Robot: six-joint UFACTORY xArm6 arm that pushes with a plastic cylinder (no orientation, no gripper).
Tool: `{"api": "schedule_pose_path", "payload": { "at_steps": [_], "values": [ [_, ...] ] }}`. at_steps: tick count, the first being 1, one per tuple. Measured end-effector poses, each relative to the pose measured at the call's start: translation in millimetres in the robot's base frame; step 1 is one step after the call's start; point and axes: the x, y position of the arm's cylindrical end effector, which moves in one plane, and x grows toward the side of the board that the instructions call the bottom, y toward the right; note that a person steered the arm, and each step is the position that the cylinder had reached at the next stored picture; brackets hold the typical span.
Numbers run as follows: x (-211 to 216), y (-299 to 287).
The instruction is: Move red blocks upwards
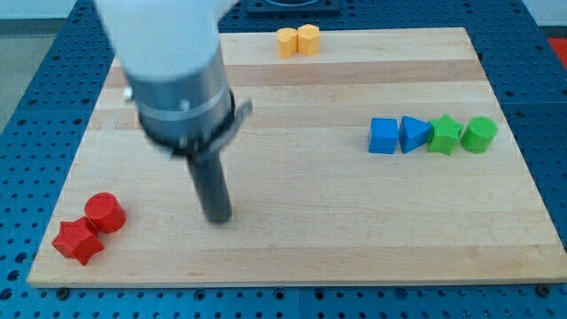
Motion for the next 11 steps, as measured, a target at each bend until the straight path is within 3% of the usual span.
{"api": "schedule_pose_path", "payload": {
  "at_steps": [1,4,6,8,9,11],
  "values": [
    [42.3,0.2],
    [43.3,-101.3],
    [43.1,-119.0],
    [42.1,-191.1],
    [35.7,-201.6],
    [12.7,-164.9]
  ]
}}
